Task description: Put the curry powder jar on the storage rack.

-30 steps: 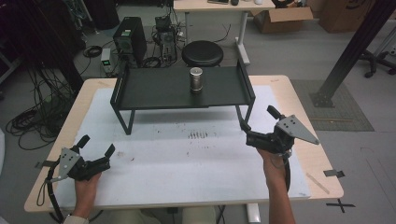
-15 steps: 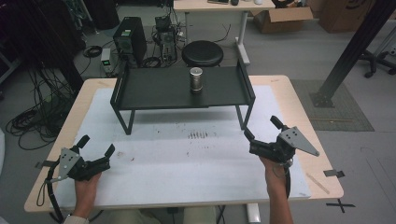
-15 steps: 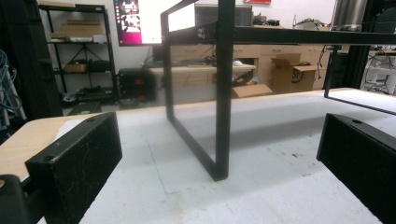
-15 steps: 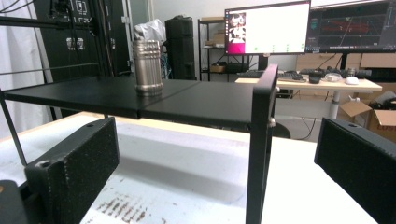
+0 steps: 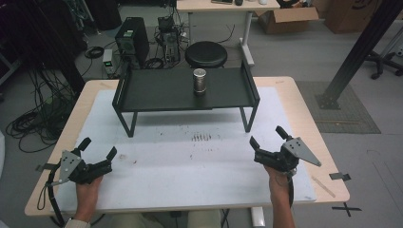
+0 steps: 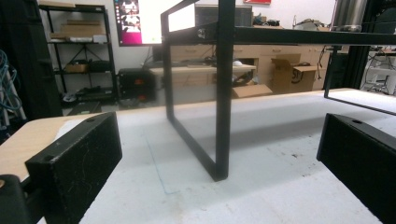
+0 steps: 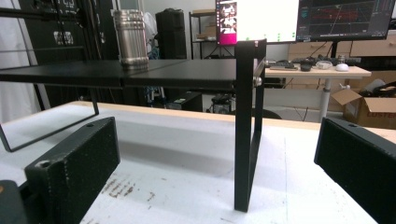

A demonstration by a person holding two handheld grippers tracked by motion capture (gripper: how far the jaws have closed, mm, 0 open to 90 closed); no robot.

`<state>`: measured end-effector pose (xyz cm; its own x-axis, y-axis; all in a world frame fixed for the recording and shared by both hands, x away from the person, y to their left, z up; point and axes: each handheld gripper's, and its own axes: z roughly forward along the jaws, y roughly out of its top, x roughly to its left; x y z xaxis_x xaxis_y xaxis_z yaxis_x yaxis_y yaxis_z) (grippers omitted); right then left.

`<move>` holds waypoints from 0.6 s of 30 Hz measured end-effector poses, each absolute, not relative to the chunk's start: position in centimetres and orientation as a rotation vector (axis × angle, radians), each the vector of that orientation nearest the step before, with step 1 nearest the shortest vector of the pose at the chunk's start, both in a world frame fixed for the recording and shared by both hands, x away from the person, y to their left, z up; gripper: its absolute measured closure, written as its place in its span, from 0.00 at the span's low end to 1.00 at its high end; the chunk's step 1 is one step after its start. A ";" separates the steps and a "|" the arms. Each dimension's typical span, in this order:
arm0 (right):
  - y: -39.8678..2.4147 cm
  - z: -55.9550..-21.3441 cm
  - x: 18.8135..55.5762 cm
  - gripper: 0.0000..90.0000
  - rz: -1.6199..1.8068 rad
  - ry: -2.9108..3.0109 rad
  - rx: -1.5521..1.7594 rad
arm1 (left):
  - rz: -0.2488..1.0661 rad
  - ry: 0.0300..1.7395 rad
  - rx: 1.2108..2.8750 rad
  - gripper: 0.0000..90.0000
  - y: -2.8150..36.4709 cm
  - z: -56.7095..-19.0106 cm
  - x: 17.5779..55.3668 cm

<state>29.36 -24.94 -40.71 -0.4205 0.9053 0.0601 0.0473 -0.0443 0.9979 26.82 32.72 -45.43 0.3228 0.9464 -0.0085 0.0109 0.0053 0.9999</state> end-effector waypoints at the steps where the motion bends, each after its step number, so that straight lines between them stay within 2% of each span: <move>1: -24.9 -40.7 29.4 0.00 1.549 1.527 1.039 | 0.954 0.974 1.348 0.00 32.7 -45.4 26.8; 18: -24.3 -43.4 29.1 0.00 1.521 1.542 1.035 | 0.955 0.973 1.346 0.00 32.7 -45.4 26.8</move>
